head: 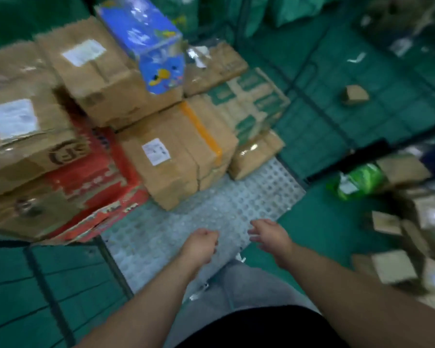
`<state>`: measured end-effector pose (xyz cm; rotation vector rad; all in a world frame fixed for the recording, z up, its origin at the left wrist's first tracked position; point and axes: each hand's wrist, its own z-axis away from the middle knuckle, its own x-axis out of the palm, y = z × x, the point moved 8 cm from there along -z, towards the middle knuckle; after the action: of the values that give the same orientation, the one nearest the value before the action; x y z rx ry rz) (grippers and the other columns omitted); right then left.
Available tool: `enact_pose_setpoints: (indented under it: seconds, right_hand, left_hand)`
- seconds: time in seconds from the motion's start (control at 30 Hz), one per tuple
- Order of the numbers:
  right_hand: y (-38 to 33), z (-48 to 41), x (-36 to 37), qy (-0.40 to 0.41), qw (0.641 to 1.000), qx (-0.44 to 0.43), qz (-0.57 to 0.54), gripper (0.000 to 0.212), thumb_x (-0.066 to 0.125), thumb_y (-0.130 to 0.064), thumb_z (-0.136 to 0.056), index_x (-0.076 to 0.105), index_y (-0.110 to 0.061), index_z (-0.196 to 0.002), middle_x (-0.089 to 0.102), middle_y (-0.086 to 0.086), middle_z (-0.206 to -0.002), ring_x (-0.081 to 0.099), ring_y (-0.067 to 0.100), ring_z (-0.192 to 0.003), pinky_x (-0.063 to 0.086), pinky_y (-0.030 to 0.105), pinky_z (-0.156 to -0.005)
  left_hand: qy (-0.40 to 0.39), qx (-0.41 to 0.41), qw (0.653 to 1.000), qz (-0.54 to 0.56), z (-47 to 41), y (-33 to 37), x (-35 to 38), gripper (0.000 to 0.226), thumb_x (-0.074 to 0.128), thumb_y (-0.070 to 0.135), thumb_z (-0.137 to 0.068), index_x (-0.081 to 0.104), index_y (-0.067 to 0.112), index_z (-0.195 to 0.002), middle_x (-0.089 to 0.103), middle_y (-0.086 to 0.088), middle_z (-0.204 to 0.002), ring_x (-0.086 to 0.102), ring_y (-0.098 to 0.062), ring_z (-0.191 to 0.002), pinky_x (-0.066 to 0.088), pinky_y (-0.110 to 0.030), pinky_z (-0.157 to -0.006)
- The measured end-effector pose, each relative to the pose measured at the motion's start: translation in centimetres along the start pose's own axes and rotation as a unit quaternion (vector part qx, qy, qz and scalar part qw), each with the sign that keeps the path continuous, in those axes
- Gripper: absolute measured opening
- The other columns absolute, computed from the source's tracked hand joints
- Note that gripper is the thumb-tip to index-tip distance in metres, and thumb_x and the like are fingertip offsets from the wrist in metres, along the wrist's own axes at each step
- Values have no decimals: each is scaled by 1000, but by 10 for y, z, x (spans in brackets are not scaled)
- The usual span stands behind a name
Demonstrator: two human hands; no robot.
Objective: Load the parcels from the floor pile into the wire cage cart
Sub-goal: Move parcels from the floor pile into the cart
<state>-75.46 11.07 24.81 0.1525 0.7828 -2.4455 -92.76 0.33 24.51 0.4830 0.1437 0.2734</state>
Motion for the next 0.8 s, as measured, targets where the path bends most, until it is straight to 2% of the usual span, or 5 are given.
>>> enact_pose_setpoints:
  seconds: [0.2, 0.33, 0.47, 0.6, 0.8]
  right_hand:
    - [73, 23, -119, 126, 987, 3, -97, 17, 57, -28, -100, 67, -16, -94, 74, 11, -101, 66, 19, -82, 45, 26, -64]
    - [138, 35, -187, 156, 971, 42, -179, 20, 58, -28, -98, 70, -12, -97, 75, 9, -101, 68, 22, -85, 49, 30, -71]
    - [190, 38, -253, 172, 958, 62, -222, 20, 57, -27, -98, 70, -12, -98, 76, 8, -100, 68, 23, -86, 50, 32, -76]
    - [253, 39, -344, 188, 942, 80, -268, 23, 56, -27, -96, 71, -10, -95, 76, 8, -96, 67, 21, -81, 52, 32, -74]
    - [332, 39, -479, 227, 918, 109, -307, 23, 50, -26, -94, 67, -14, -84, 75, 15, -96, 61, 22, -74, 45, 31, -67]
  left_hand:
    - [-14, 50, 987, -154, -5, 21, 88, 23, 53, 36, -100, 61, 16, -91, 68, -14, -105, 65, -29, -98, 49, -36, -82]
    - [-69, 79, 958, -266, 12, 33, 178, 25, 50, 35, -100, 58, 16, -86, 64, -5, -92, 60, -18, -86, 45, -33, -75]
    - [-91, 76, 935, -334, 17, 37, 266, 27, 52, 38, -101, 60, 15, -90, 66, -4, -95, 65, -25, -87, 47, -32, -73]
    - [-116, 82, 894, -425, 25, 37, 385, 27, 53, 40, -102, 64, 16, -97, 69, -9, -102, 67, -29, -100, 53, -37, -85]
    - [-198, 139, 806, -540, 42, 48, 558, 24, 57, 39, -99, 67, 19, -93, 72, -3, -98, 68, -26, -99, 54, -38, -90]
